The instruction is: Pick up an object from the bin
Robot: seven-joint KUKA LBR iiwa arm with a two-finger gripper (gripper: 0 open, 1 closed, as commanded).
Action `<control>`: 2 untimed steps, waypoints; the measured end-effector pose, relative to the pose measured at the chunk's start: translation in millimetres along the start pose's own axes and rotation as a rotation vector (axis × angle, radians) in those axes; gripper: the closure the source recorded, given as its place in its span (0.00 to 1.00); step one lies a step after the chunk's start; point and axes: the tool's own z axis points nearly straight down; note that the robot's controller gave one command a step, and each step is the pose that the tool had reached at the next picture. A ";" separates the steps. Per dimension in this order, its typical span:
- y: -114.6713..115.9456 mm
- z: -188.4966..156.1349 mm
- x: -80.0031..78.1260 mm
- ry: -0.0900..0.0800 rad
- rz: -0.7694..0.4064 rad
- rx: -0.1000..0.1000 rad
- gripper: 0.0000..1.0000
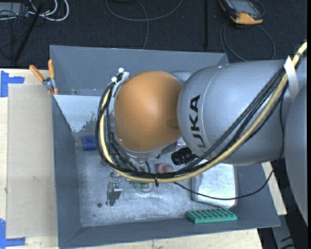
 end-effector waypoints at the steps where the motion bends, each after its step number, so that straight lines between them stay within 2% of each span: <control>1: -22.3 39.8 -53.7 -0.008 0.067 0.000 0.00; 2: -88.0 114.6 -62.6 -0.001 0.182 0.003 0.00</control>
Offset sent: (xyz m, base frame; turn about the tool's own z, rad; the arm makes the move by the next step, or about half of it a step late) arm 0.0522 -0.0205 -0.0370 0.0628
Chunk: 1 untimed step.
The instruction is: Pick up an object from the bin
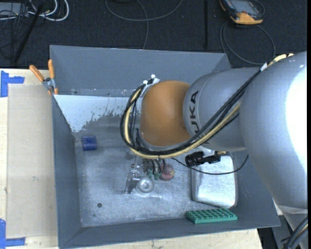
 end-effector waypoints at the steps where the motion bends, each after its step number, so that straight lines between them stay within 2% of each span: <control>1: -70.4 32.7 -24.1 -0.007 0.028 -0.007 0.00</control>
Offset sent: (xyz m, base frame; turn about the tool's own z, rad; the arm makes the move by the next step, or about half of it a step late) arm 0.0100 -0.0707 -0.0319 0.0225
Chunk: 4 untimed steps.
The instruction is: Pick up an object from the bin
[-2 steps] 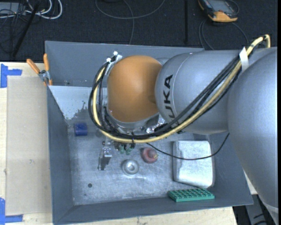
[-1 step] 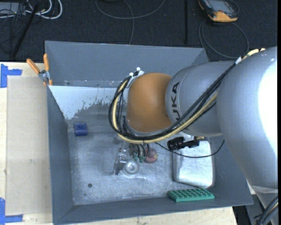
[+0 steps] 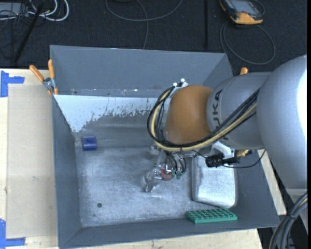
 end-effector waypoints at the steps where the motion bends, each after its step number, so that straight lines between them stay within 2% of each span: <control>1: 3.2 -3.0 0.6 0.002 -0.003 -0.001 1.00; 2: -7.3 -135.4 5.0 -0.007 0.008 -0.002 1.00; 3: -7.9 -130.6 6.1 0.000 0.010 0.000 0.00; 4: -31.6 -0.3 23.1 -0.003 -0.391 -0.001 0.00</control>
Offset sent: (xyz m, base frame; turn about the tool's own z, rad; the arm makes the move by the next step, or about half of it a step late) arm 0.0000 0.0000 0.0000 0.0000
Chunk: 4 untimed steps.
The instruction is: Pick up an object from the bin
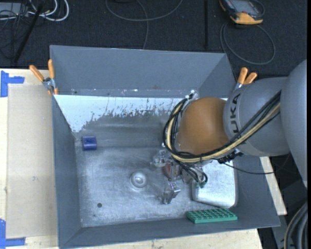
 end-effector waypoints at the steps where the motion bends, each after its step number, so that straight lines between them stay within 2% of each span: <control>1: 54.1 1.3 -53.8 0.000 -0.020 0.002 0.00; 2: 53.1 0.0 -52.8 0.002 -0.013 -0.001 1.00; 3: 52.5 1.0 -53.6 -0.005 -0.011 -0.001 0.00; 4: 115.7 2.0 -60.1 -0.004 -0.041 -0.002 0.00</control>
Offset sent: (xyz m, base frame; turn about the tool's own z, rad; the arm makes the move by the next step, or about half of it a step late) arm 0.0404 0.0610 -0.0038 -0.0163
